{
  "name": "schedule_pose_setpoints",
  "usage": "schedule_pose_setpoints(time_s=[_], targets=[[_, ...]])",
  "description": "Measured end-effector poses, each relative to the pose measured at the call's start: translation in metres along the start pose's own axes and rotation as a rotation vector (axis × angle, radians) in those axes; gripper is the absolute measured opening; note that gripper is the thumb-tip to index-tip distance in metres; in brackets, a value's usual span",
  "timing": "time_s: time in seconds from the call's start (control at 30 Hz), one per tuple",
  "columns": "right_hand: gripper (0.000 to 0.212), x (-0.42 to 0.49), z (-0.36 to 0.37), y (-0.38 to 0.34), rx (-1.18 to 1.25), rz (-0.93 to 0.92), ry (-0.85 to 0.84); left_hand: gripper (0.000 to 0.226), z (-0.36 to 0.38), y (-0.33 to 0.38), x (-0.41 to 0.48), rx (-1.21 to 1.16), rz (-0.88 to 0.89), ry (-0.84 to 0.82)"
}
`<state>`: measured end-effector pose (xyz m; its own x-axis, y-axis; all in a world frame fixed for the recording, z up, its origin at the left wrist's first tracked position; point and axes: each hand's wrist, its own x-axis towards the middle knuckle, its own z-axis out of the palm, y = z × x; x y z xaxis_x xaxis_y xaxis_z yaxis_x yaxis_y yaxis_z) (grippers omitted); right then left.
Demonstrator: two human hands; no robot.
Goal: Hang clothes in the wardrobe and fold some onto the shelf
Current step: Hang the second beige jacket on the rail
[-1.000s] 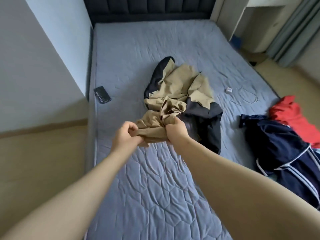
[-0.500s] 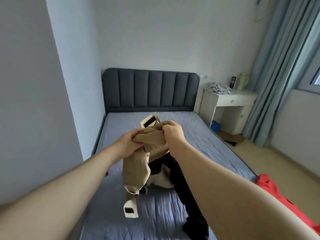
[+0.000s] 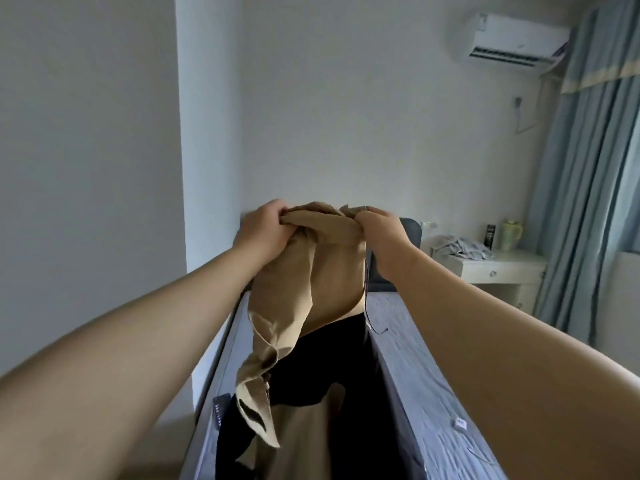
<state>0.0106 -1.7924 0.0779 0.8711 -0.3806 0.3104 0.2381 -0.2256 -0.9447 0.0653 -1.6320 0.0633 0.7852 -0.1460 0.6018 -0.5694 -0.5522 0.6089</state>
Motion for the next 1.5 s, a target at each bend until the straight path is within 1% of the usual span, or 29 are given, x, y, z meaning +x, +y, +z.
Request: schedule_pose_setpoints(time_s=[0.07, 0.1, 0.17, 0.2, 0.23, 0.3, 0.37, 0.43, 0.53, 0.57, 0.63, 0.67, 0.7, 0.73, 0.77, 0.8, 0.87, 0.9, 1.0, 1.1, 1.17, 1.23, 1.27, 1.3, 1.37, 1.43, 1.5], targets=[[0.018, -0.004, 0.003, 0.009, -0.120, 0.124, 0.004, 0.024, -0.006, 0.001, 0.001, 0.185, -0.078, -0.105], [0.019, -0.007, 0.005, 0.019, -0.161, 0.199, -0.001, 0.024, -0.006, 0.001, 0.000, 0.235, -0.123, -0.151], [0.020, -0.016, 0.013, 0.045, -0.148, 0.341, -0.040, 0.023, -0.004, -0.002, -0.004, 0.230, -0.261, -0.223], [0.019, -0.022, 0.018, 0.059, -0.101, 0.399, -0.079, 0.021, -0.002, -0.005, -0.006, 0.176, -0.352, -0.247], [0.024, -0.026, 0.023, 0.073, -0.052, 0.446, -0.131, 0.017, 0.000, -0.009, -0.009, 0.086, -0.455, -0.259], [0.043, -0.033, 0.033, 0.096, -0.030, 0.517, -0.232, 0.011, 0.000, -0.016, -0.015, -0.165, -0.682, -0.257], [0.054, -0.036, 0.040, 0.107, -0.053, 0.533, -0.321, 0.016, -0.002, -0.020, -0.018, -0.369, -0.847, -0.246], [0.060, -0.036, 0.044, 0.109, -0.025, 0.521, -0.400, 0.019, -0.004, -0.022, -0.015, -0.479, -0.919, -0.219], [0.055, -0.035, 0.052, 0.102, 0.056, 0.426, -0.529, 0.019, -0.014, -0.017, -0.004, -0.670, -0.988, -0.137], [0.057, -0.035, 0.056, 0.098, 0.079, 0.366, -0.563, 0.018, -0.019, -0.015, 0.001, -0.733, -0.998, -0.100], [0.075, -0.033, 0.064, 0.089, 0.084, 0.232, -0.569, 0.019, -0.027, -0.007, 0.009, -0.840, -0.988, -0.020], [0.084, -0.032, 0.068, 0.083, 0.042, 0.169, -0.547, 0.021, -0.031, -0.002, 0.013, -0.892, -0.973, 0.015], [0.089, -0.031, 0.070, 0.077, -0.025, 0.115, -0.520, 0.024, -0.034, 0.003, 0.017, -0.945, -0.955, 0.043], [0.089, -0.030, 0.071, 0.070, -0.108, 0.076, -0.496, 0.026, -0.036, 0.010, 0.018, -1.001, -0.939, 0.061], [0.083, -0.029, 0.071, 0.064, -0.198, 0.050, -0.478, 0.028, -0.039, 0.018, 0.020, -1.054, -0.923, 0.071], [0.071, -0.027, 0.071, 0.059, -0.282, 0.032, -0.467, 0.028, -0.040, 0.025, 0.020, -1.103, -0.910, 0.074], [0.030, -0.024, 0.069, 0.050, -0.363, -0.005, -0.407, 0.026, -0.042, 0.038, 0.020, -1.167, -0.886, 0.085], [0.020, -0.023, 0.067, 0.047, -0.340, -0.011, -0.374, 0.026, -0.042, 0.042, 0.021, -1.180, -0.876, 0.091], [0.024, -0.018, 0.059, 0.041, -0.183, 0.050, -0.328, 0.025, -0.047, 0.047, 0.027, -1.198, -0.850, 0.176], [0.014, -0.015, 0.047, 0.033, -0.055, 0.080, -0.213, 0.022, -0.055, 0.043, 0.031, -1.173, -0.909, 0.279], [0.006, -0.012, 0.037, 0.025, -0.033, 0.043, -0.136, 0.022, -0.059, 0.038, 0.031, -1.090, -0.952, 0.298], [0.005, -0.008, 0.026, 0.014, -0.062, -0.015, -0.072, 0.023, -0.061, 0.033, 0.030, -1.001, -0.987, 0.296], [0.006, -0.006, 0.022, 0.009, -0.070, -0.039, -0.046, 0.019, -0.061, 0.031, 0.031, -0.985, -0.987, 0.291], [0.007, -0.003, 0.018, 0.005, -0.060, -0.056, -0.023, 0.013, -0.060, 0.030, 0.032, -0.974, -0.963, 0.270], [0.009, 0.002, 0.013, -0.005, -0.020, -0.073, 0.008, 0.016, -0.061, 0.032, 0.034, -0.980, -0.845, 0.227], [0.012, 0.006, 0.012, -0.018, -0.003, -0.082, 0.003, 0.017, -0.068, 0.039, 0.037, -1.077, -0.689, 0.217], [0.018, 0.011, 0.013, -0.030, 0.023, -0.081, -0.002, 0.021, -0.077, 0.046, 0.040, -1.240, -0.518, 0.144]])
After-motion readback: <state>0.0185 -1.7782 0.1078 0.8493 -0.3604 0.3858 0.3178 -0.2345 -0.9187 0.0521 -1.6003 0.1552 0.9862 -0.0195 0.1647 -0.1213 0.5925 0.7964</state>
